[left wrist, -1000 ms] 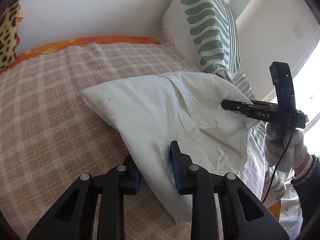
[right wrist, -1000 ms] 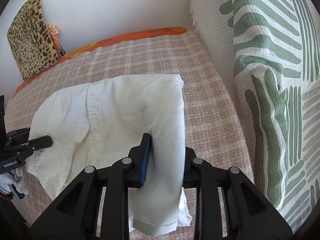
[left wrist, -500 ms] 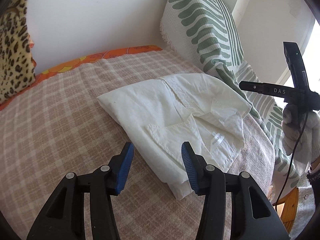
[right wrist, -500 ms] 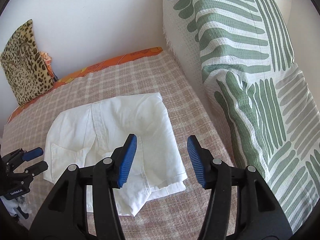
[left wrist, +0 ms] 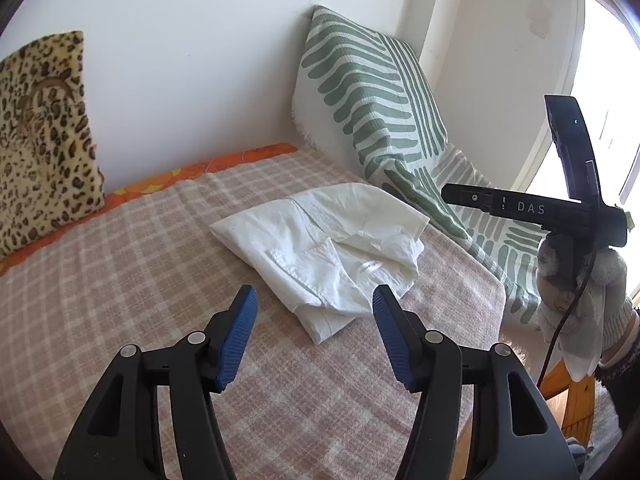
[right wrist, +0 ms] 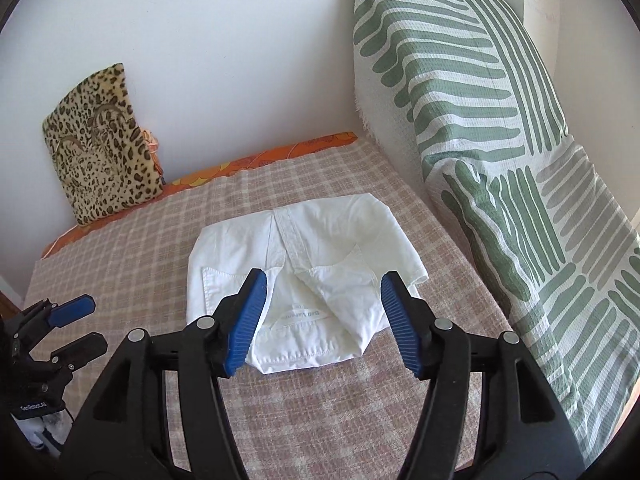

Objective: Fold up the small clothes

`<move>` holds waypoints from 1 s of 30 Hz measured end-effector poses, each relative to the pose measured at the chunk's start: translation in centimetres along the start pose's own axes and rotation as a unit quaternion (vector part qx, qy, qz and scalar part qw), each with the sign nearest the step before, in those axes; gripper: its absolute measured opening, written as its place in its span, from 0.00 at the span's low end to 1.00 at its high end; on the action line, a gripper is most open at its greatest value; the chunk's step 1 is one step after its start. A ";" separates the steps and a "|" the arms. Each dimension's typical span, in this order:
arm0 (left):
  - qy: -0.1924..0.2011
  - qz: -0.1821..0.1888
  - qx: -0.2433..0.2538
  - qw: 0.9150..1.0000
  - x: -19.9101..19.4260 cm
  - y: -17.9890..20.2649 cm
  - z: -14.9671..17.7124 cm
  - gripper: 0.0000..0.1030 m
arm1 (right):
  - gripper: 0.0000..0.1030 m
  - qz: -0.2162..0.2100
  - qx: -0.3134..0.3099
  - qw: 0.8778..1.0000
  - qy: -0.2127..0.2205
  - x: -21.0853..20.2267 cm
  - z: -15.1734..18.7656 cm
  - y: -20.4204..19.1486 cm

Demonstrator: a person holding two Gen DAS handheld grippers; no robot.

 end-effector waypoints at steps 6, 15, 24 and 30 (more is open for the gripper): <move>0.030 -0.003 0.006 1.000 -4.0 0.1 1.3 0.72 | 0.71 0.022 -0.007 0.999 0.024 -2.8 2.7 -2.9; 0.058 -0.011 0.011 0.998 -8.1 0.0 4.0 0.78 | 0.81 0.054 -0.008 0.997 0.051 -4.5 7.2 -5.6; 0.060 -0.044 0.032 0.997 -9.8 -0.1 6.0 0.81 | 0.85 0.066 -0.001 0.995 0.075 -5.3 9.5 -7.0; 0.060 -0.059 0.027 0.996 -10.2 -0.8 6.9 0.82 | 0.86 0.063 -0.001 0.995 0.073 -4.6 10.0 -7.4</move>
Point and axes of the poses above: each gripper's, at about its wrist camera, not at the fingertips, and x roughly the way its jaws point, y to its right, z to its underside, the point moved 4 cm from there along x, roughly the way its jaws point, and after that the axes turned 7 degrees about -z, right-handed, at the moved point
